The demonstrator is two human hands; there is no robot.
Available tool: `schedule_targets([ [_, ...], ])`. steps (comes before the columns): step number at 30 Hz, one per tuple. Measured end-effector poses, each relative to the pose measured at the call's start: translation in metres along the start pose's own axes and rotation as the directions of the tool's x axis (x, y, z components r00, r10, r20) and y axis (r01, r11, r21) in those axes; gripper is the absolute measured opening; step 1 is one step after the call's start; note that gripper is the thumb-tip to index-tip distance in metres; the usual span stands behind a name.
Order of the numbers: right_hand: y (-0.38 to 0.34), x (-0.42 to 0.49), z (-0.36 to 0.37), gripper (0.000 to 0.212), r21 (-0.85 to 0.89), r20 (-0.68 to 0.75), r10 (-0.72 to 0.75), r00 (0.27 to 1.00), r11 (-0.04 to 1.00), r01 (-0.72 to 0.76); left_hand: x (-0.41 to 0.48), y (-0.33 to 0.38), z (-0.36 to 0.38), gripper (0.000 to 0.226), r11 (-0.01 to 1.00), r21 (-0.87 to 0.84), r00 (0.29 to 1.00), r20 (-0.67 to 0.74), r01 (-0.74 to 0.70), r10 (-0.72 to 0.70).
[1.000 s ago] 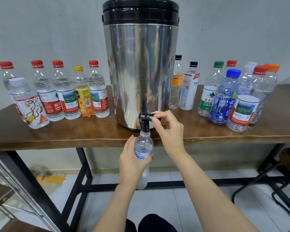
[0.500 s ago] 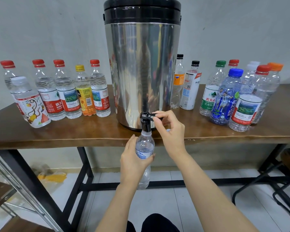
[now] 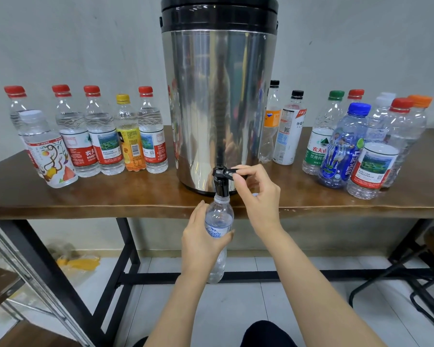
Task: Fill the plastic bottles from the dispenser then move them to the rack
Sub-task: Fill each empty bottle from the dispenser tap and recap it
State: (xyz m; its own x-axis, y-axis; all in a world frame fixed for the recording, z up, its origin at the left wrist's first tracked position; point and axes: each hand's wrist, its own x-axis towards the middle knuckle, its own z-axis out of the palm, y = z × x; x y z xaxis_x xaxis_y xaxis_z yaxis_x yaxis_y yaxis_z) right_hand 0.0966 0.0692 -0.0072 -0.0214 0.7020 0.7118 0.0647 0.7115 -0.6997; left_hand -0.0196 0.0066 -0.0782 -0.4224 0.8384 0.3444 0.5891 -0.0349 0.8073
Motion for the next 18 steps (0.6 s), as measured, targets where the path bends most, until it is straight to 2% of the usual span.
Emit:
schedule_targets([
  [18,-0.0009,-0.0011,0.0005,0.022,0.017,0.006,0.017,1.0,1.0,-0.017,-0.0005,0.0021,-0.0003,0.092,1.0,0.008,1.0,0.013,0.007,-0.007],
])
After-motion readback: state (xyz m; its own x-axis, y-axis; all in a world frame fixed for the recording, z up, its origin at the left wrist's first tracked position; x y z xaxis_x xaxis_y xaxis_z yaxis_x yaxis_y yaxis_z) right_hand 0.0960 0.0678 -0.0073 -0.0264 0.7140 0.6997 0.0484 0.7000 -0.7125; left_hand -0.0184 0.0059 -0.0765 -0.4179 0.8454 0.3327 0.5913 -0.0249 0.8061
